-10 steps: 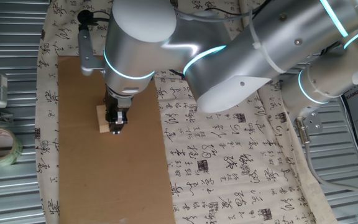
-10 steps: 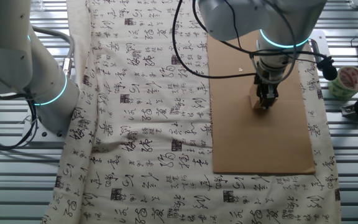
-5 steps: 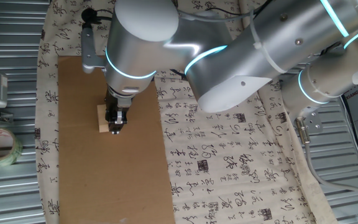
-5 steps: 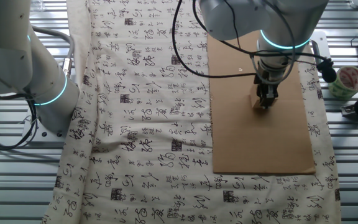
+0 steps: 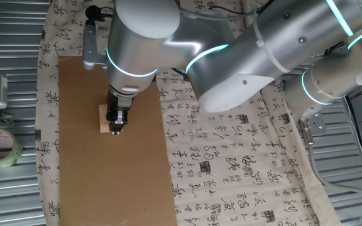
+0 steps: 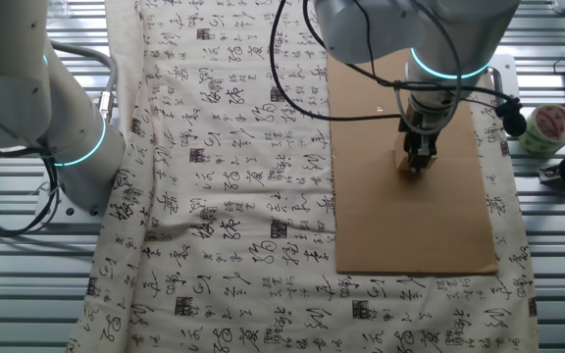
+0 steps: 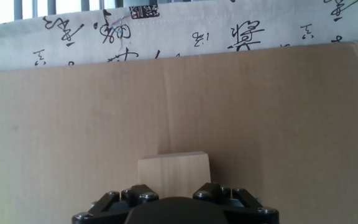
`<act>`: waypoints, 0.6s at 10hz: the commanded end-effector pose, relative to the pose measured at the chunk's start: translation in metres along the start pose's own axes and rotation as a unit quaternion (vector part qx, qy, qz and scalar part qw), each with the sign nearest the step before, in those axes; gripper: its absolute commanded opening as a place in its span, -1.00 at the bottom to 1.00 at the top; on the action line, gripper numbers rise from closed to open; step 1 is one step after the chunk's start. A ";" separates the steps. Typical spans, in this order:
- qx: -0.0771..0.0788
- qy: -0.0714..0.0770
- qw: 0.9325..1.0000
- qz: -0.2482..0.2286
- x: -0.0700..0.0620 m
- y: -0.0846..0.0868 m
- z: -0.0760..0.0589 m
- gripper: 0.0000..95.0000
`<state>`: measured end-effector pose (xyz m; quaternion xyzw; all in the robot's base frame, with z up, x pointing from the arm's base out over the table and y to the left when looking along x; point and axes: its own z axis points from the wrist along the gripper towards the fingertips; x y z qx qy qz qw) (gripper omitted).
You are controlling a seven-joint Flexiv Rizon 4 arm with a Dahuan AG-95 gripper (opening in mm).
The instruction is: Grab the block and place it at the designated location
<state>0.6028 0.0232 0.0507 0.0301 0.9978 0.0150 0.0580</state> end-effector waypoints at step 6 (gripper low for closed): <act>-0.003 0.002 1.000 -0.005 0.001 -0.002 -0.001 -1.00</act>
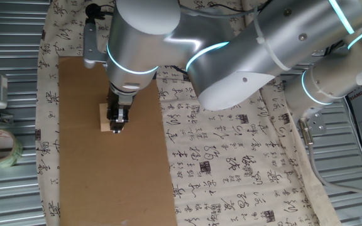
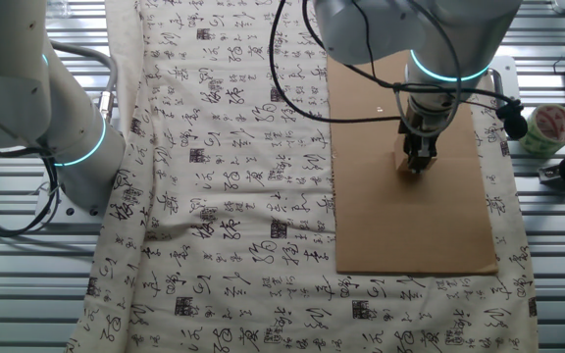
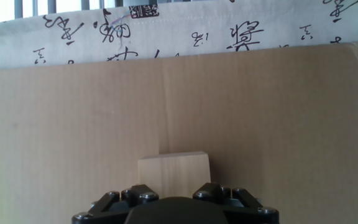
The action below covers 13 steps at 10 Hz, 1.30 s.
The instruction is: Grab the block and place it at the designated location
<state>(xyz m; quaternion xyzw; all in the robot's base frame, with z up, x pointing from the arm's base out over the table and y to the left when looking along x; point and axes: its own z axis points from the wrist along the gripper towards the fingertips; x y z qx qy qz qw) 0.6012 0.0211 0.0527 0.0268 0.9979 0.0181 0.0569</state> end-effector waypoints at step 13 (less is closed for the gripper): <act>0.004 0.025 0.999 -0.028 0.000 0.000 0.001 -1.00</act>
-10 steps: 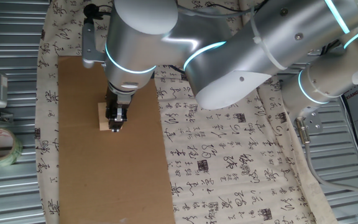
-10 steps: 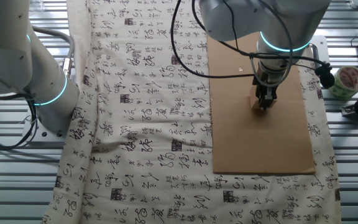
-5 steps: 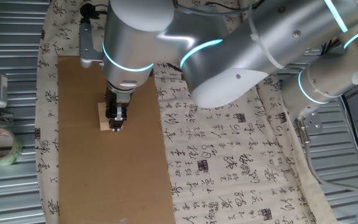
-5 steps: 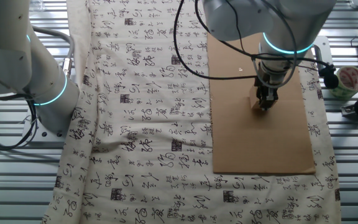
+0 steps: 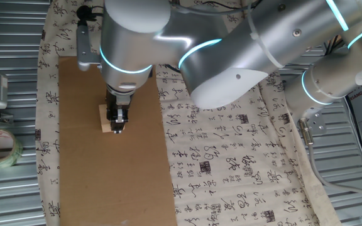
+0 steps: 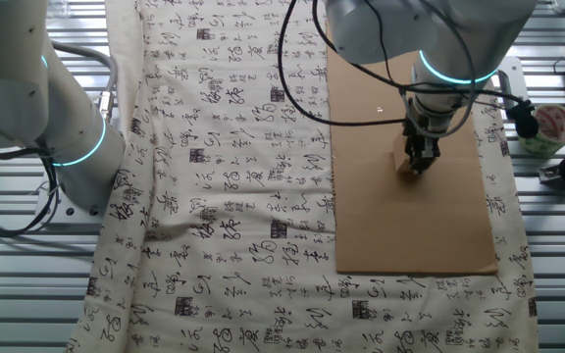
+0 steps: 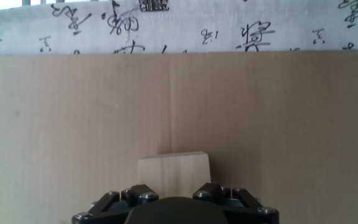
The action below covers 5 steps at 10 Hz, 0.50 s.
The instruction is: Grab the block and place it at the designated location
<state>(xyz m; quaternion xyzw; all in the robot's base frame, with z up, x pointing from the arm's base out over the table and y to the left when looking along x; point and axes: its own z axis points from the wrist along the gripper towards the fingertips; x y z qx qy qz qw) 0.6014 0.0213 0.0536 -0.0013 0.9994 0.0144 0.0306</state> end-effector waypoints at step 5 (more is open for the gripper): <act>0.005 -0.001 1.000 0.002 0.000 0.000 0.002 -1.00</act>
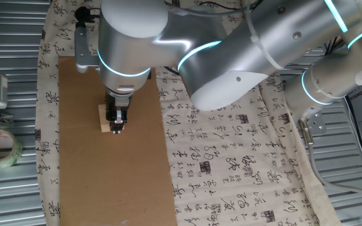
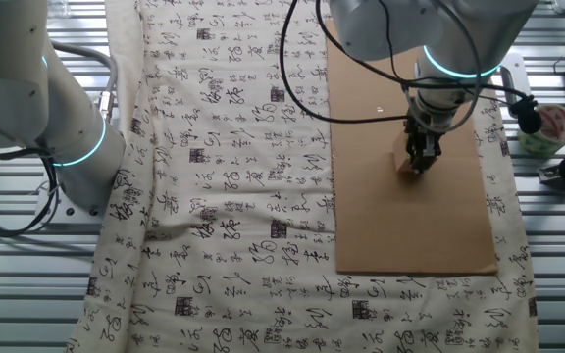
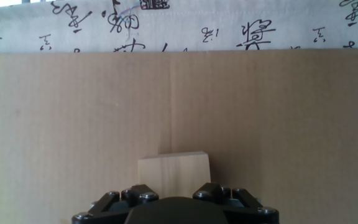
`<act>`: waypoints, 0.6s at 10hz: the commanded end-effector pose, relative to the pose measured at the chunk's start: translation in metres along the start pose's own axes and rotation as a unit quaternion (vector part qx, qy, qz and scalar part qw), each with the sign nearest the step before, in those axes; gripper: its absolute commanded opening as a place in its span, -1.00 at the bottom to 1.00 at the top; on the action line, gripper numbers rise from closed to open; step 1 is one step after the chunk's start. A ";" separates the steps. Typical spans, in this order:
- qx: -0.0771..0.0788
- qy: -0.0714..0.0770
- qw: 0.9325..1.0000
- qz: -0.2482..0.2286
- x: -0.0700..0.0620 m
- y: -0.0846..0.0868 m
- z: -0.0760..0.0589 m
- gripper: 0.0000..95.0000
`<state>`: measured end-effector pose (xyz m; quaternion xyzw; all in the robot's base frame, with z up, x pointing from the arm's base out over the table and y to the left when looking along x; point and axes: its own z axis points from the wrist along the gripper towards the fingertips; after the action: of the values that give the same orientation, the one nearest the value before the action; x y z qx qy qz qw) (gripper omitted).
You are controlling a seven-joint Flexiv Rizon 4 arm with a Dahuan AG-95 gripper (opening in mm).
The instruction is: Grab the block and place it at the designated location
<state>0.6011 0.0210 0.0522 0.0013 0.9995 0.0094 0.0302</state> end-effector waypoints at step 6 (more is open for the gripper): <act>0.011 -0.001 1.000 0.008 0.000 0.000 0.001 -1.00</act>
<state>0.6016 0.0216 0.0511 0.0117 0.9995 -0.0026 0.0303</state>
